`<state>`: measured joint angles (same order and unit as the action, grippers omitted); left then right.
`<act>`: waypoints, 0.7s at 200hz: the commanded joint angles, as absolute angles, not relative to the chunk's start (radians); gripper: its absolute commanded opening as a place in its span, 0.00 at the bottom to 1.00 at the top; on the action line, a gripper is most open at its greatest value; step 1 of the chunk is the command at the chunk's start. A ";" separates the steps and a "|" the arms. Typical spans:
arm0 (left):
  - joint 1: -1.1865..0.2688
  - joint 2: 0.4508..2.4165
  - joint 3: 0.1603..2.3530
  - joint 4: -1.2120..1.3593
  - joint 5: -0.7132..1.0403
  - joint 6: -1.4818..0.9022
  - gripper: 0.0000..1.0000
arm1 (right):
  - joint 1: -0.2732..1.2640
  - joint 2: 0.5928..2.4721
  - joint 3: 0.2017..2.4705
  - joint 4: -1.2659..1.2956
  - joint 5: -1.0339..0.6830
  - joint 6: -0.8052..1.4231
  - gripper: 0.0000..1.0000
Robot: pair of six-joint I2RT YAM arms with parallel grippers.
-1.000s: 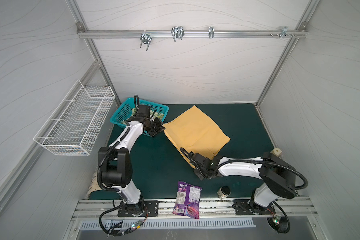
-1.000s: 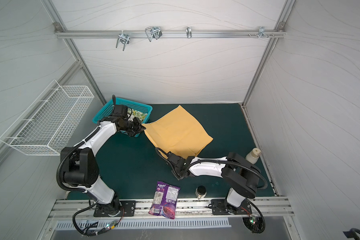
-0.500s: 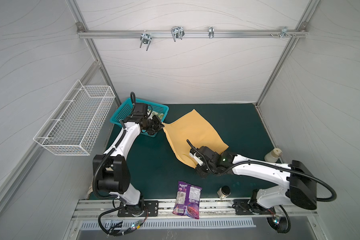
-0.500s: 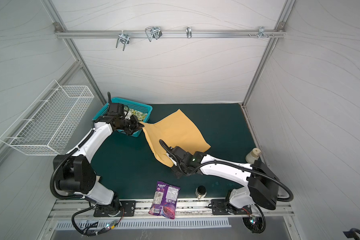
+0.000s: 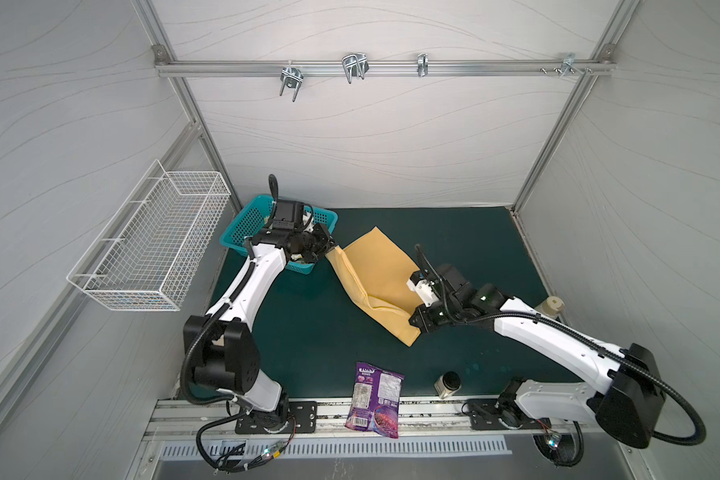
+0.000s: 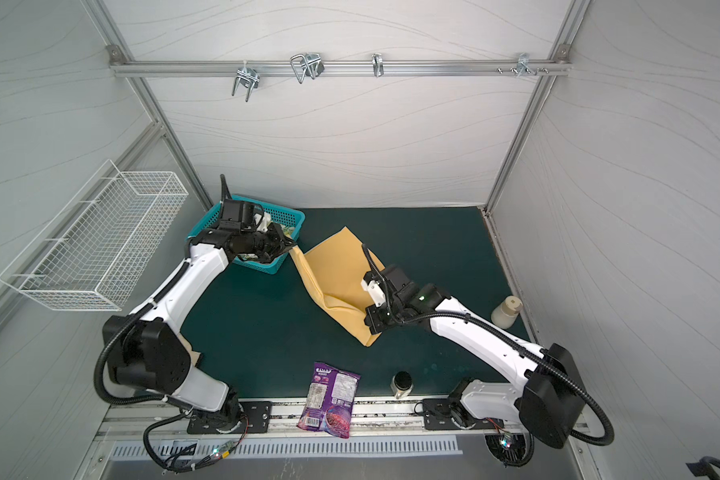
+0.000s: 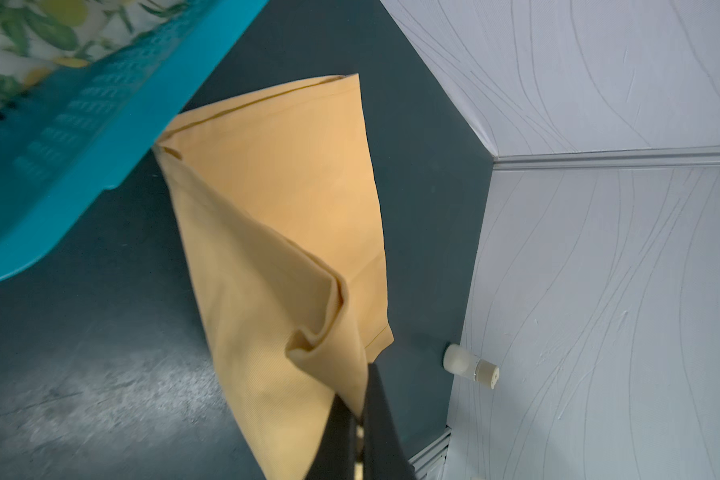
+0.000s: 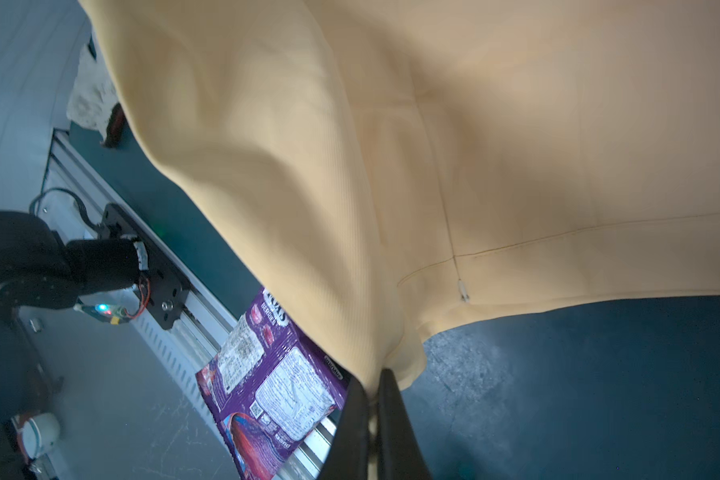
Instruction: Fold and stack the skirts
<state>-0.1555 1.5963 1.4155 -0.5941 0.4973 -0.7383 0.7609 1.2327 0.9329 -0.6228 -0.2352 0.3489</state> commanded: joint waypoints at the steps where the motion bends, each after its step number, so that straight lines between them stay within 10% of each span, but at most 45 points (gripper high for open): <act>1: -0.186 1.675 1.519 -0.515 0.471 -0.773 0.00 | 0.687 1.249 0.927 -0.654 -0.318 0.341 0.02; 140: -0.233 2.276 2.099 -0.515 0.464 -0.920 0.00 | 0.402 1.519 0.963 -0.591 -0.447 0.320 0.03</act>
<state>-0.2325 2.2005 2.0018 -0.5331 0.4763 -0.9009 0.4252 1.4734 0.9421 -0.5510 -0.4297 0.3408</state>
